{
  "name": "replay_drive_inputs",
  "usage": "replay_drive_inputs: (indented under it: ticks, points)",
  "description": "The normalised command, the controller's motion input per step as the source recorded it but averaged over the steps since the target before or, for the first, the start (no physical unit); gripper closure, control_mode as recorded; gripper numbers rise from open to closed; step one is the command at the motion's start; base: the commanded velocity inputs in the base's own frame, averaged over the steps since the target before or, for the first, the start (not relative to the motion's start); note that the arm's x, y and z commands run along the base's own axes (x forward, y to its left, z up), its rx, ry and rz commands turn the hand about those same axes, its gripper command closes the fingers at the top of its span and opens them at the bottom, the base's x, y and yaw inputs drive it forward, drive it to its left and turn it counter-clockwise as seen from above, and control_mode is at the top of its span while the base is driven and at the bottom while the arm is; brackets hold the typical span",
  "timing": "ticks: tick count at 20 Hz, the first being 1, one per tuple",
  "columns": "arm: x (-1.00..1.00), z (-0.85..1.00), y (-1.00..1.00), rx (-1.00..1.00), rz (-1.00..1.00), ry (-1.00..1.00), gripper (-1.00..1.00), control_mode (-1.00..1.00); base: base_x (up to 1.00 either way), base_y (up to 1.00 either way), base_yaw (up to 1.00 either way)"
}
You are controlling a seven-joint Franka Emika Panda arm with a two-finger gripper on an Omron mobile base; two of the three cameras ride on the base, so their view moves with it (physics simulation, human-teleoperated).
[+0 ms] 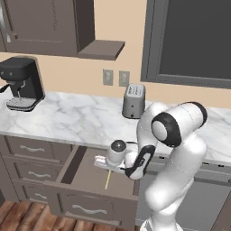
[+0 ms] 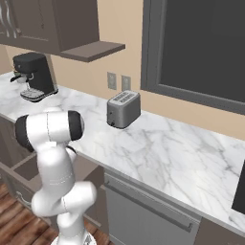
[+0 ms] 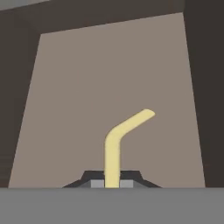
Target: Take a straw from the drawer in front and place it inside the glass cup on the dining counter.
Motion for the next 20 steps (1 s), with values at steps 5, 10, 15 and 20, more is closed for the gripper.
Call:
replay_drive_inputs:
  ticks: [5,10,15,20]
  points:
    - [-0.46,1.0,0.0,0.0,0.0,0.0,1.0,-1.0,0.0,0.0,0.0]
    - [-0.01,1.0,0.0,0.0,0.0,0.0,1.0,-1.0,0.0,0.0,0.0]
    - [-0.01,1.0,0.01,0.0,0.0,0.0,1.0,-1.0,0.0,0.0,0.0]
    - [-0.09,1.0,0.01,-0.01,0.0,0.0,1.0,-1.0,0.0,0.0,0.0]
